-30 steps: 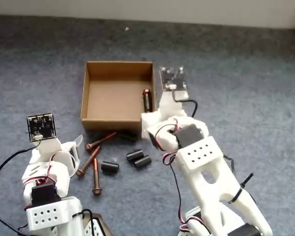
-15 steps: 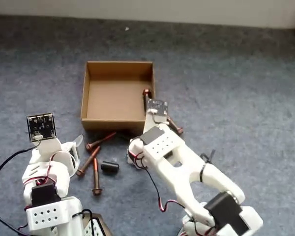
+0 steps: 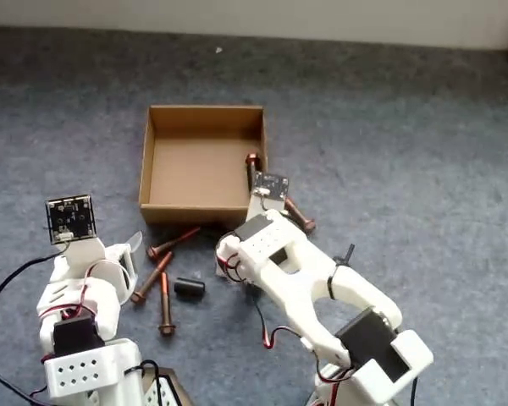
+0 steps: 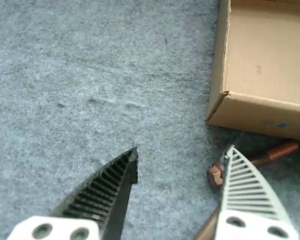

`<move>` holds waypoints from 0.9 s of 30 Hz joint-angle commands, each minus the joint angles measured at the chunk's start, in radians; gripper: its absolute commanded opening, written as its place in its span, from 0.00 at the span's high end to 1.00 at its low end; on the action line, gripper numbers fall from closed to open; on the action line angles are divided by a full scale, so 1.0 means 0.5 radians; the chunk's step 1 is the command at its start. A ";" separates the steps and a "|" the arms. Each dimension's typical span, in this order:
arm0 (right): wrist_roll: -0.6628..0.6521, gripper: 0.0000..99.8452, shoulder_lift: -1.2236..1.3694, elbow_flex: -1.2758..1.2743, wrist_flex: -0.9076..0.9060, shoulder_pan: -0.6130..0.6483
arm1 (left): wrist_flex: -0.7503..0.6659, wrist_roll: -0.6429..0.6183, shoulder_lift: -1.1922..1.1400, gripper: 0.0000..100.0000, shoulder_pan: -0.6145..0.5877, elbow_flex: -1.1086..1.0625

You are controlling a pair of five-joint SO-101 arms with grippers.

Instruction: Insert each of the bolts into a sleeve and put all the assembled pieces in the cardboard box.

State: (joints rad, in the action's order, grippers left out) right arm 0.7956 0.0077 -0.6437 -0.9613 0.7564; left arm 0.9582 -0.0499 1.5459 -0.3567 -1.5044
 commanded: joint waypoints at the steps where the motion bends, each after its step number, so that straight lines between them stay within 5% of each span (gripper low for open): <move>1: 0.025 0.83 0.041 0.005 0.002 0.017 | -0.025 0.015 0.011 0.72 -0.017 0.008; 5: 0.021 0.84 0.038 0.002 -0.005 0.008 | -0.025 0.015 0.011 0.72 -0.017 0.005; 11: -0.080 1.00 0.035 -0.008 -0.008 0.008 | -0.028 0.015 0.011 0.72 -0.017 -0.008; 18: -0.555 1.00 0.020 0.035 -0.241 0.005 | -0.034 0.157 0.011 0.72 -0.011 -0.035; 27: -0.617 1.00 -0.631 0.005 -0.330 -0.183 | -0.034 0.166 0.011 0.72 -0.005 -0.029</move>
State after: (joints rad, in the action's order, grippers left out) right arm 0.4994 -0.1151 -0.6329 -1.1147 0.7365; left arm 0.9582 0.0253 1.5443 -0.3567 -1.5275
